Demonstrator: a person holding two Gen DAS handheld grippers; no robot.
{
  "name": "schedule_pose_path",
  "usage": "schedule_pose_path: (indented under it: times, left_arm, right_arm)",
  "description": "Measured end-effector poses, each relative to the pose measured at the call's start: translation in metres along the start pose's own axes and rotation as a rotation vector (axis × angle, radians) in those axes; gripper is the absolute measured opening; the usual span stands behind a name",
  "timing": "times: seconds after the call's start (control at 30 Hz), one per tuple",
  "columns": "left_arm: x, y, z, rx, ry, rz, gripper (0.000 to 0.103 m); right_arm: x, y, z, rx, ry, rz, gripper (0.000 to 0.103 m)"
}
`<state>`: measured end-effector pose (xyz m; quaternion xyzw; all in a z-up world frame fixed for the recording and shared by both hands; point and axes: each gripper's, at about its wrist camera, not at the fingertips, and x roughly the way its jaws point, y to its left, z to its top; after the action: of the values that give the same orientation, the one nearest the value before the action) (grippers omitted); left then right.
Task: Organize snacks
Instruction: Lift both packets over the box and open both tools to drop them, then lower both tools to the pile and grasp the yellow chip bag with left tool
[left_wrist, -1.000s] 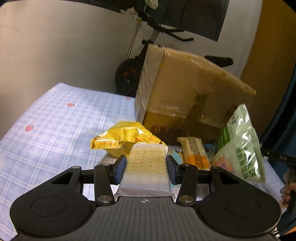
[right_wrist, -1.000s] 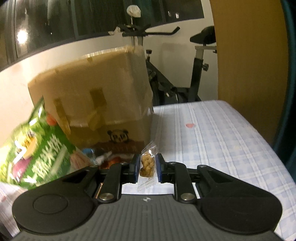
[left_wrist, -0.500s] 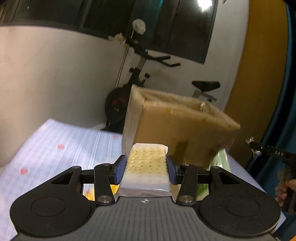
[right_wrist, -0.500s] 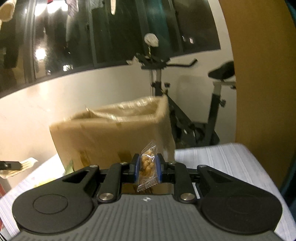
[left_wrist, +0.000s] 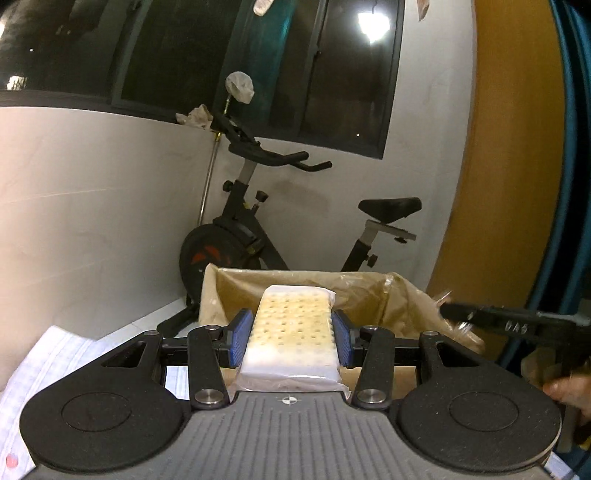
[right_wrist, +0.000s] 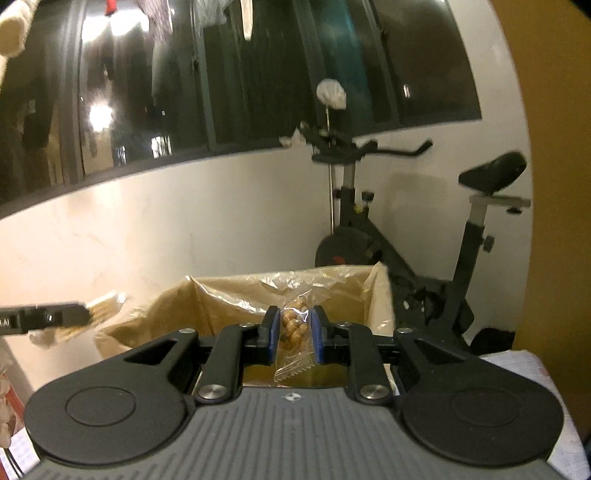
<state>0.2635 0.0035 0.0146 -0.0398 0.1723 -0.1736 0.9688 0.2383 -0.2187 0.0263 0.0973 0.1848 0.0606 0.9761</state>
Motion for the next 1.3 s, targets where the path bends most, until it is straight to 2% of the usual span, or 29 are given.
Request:
schedule_pose_path:
  times: [0.2, 0.4, 0.47, 0.53, 0.6, 0.73, 0.87, 1.1, 1.3]
  left_arm:
    - [0.045, 0.001, 0.006, 0.018, 0.061, 0.019, 0.049]
    - [0.065, -0.005, -0.005, 0.075, 0.123, 0.031, 0.051]
    - [0.063, -0.004, -0.008, 0.086, 0.128, 0.040, 0.064]
    - [0.061, 0.000, -0.010, 0.081, 0.118, 0.045, 0.071]
    - [0.057, 0.004, -0.010, 0.073, 0.114, 0.047, 0.072]
    - [0.044, 0.011, -0.009, 0.083, 0.103, 0.048, 0.073]
    - [0.030, 0.016, -0.007, 0.113, 0.083, 0.084, 0.076]
    - [-0.001, 0.036, -0.005, 0.086, 0.059, 0.107, 0.078]
    - [-0.024, 0.055, -0.017, 0.075, 0.079, 0.140, 0.079]
  right_arm:
    - [0.036, 0.000, -0.008, -0.011, 0.087, -0.043, 0.020]
    - [0.041, -0.003, -0.020, -0.019, 0.116, -0.079, 0.021]
    - [0.039, -0.005, -0.022, -0.025, 0.116, -0.082, 0.023]
    - [0.035, -0.005, -0.023, -0.029, 0.107, -0.084, 0.030]
    - [0.030, -0.005, -0.023, -0.029, 0.096, -0.082, 0.037]
    - [0.020, -0.004, -0.024, -0.043, 0.077, -0.078, 0.037]
    - [0.009, -0.005, -0.027, -0.056, 0.058, -0.073, 0.037]
    - [-0.012, -0.007, -0.033, -0.066, 0.029, -0.071, 0.037]
    - [-0.034, -0.004, -0.040, -0.102, -0.010, -0.070, 0.037]
